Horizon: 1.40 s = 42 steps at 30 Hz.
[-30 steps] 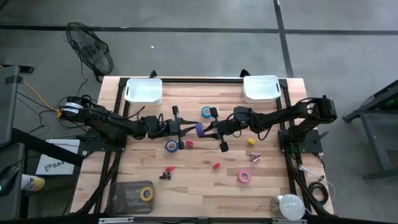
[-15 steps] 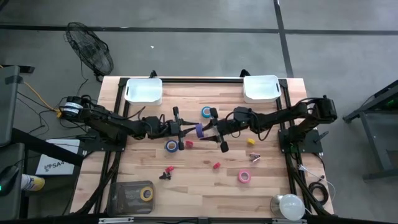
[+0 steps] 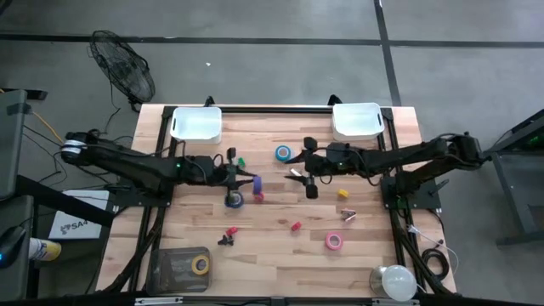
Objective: Pick and place Stapler, Stapler remover, tape
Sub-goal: Put the purple tape into the black bin
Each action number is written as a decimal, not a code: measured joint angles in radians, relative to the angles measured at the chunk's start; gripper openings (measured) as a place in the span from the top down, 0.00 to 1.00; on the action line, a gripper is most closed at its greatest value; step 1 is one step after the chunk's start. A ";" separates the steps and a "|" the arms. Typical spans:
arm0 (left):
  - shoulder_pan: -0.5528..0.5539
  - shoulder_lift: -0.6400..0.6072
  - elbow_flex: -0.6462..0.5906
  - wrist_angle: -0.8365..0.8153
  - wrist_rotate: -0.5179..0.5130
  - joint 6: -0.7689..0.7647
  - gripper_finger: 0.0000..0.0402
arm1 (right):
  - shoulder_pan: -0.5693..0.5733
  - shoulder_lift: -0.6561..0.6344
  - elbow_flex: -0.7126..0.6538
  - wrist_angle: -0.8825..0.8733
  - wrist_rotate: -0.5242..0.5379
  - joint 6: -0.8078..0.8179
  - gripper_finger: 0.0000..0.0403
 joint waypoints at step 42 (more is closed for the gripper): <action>-0.867 0.127 0.263 -0.914 0.052 -1.240 0.93 | -0.001 -0.050 0.000 -0.335 0.100 0.053 0.52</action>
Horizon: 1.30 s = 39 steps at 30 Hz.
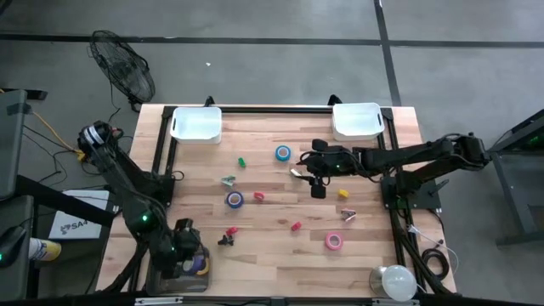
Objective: Pick and place Stapler, Stapler remover, tape
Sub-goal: Put the purple tape into the black bin, then put the pink tape into the black bin
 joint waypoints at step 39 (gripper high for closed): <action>-0.023 0.212 0.158 -0.210 0.258 -0.234 0.69 | 0.000 0.000 0.000 -0.006 0.001 0.013 0.55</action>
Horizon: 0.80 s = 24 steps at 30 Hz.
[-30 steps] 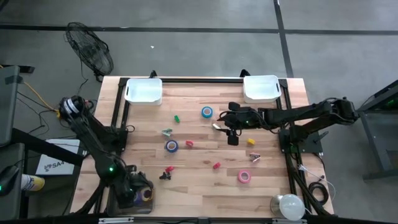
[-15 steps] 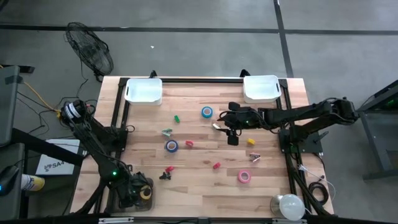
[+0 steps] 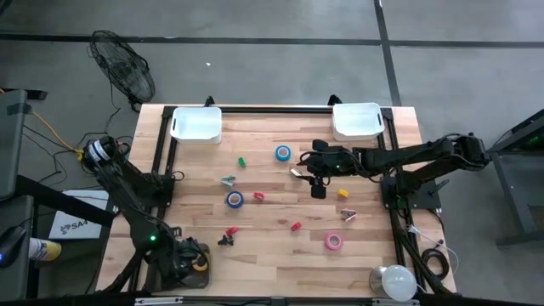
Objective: Pick and place Stapler, Stapler remover, tape
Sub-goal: Put the pink tape into the black bin
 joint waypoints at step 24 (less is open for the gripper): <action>0.022 -0.002 0.271 -0.718 -1.069 0.151 0.69 | 0.062 -0.156 0.000 -0.435 -0.234 0.242 0.57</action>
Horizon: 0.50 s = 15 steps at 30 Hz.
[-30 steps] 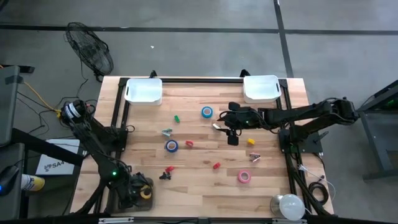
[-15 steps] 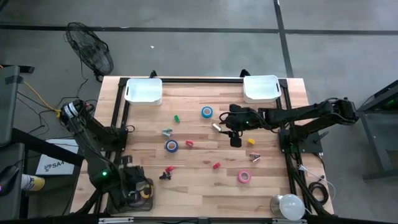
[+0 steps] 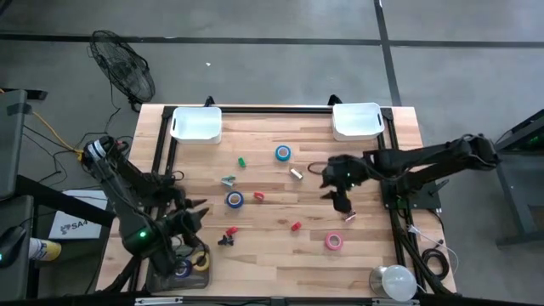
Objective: Pick and place Stapler, Stapler remover, tape
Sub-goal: Put the pink tape into the black bin
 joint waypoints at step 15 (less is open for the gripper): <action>0.427 -0.007 -0.001 0.696 0.136 1.042 0.69 | 0.300 0.000 0.096 -0.236 0.068 0.354 0.63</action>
